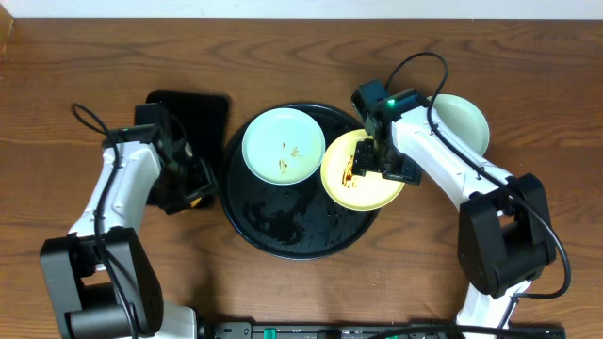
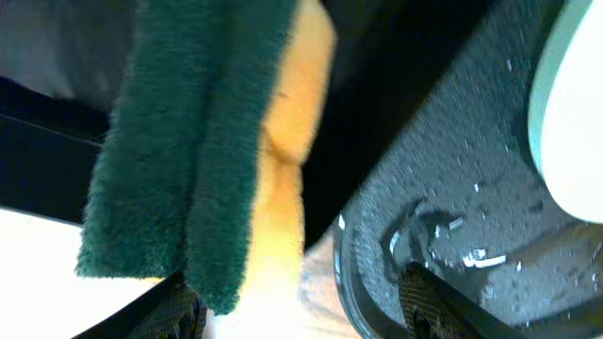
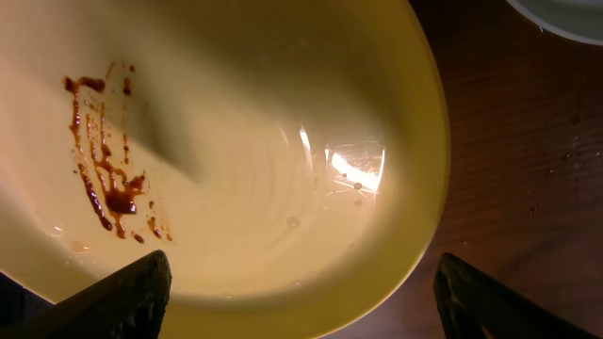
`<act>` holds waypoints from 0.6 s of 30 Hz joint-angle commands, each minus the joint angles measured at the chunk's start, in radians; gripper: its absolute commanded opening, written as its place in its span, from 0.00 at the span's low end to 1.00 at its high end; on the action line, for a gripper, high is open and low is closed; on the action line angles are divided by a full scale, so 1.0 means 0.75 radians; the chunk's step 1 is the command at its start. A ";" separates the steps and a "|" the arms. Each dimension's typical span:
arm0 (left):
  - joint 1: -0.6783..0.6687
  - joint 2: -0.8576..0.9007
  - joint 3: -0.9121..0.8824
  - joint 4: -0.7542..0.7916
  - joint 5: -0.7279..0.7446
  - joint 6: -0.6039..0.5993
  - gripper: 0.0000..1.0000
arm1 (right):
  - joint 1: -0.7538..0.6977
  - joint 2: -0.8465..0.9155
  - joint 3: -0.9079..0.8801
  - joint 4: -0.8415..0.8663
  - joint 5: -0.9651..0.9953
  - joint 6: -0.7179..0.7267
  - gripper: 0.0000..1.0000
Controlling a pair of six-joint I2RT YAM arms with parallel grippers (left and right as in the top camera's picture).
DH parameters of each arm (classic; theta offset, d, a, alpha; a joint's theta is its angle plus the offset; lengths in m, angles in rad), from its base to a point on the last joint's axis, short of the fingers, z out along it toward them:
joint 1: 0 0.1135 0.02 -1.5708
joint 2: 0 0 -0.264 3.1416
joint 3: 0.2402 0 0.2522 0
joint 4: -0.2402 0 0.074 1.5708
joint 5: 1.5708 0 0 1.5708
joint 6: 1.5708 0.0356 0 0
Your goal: Clean dirty plates on tray and stack at the side
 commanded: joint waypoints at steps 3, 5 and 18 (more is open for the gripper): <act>0.046 0.015 -0.005 0.033 -0.048 -0.016 0.66 | 0.031 -0.006 0.001 -0.001 0.013 -0.010 0.88; 0.046 0.018 -0.005 0.046 -0.048 -0.016 0.66 | 0.036 -0.006 0.001 -0.001 0.012 -0.010 0.88; 0.045 0.115 0.002 0.098 -0.041 -0.001 0.66 | 0.052 -0.006 0.001 -0.016 0.013 -0.010 0.89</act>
